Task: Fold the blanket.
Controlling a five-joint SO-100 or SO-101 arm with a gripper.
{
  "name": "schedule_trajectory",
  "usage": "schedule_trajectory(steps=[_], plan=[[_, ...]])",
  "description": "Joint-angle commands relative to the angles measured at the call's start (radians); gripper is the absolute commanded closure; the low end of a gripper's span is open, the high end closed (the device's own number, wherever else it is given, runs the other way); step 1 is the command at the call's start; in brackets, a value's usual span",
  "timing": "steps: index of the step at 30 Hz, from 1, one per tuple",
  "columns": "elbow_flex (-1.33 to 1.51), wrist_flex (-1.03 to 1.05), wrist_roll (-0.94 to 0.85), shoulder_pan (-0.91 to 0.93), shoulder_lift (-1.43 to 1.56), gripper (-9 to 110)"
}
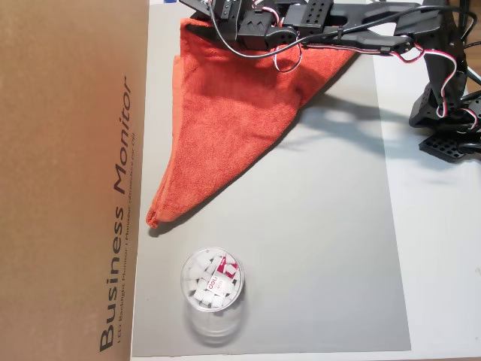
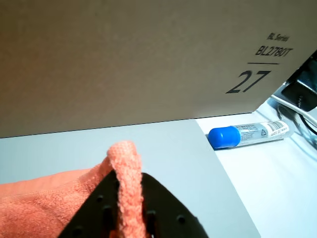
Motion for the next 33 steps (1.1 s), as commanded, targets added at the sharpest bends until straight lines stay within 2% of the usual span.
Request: schedule_trajectory(steps=[1,10,19,26,33], plan=[[-0.086,-0.028,0.005,-0.006,-0.021,102],[-0.213,-0.017,-0.011,-0.006,-0.160,102],[-0.218,-0.026,0.000,-0.026,-0.209,101],[-0.204,-0.021,0.005,-0.044,-0.209,89],[-0.202,-0.028,0.005,-0.049,-0.195,89]])
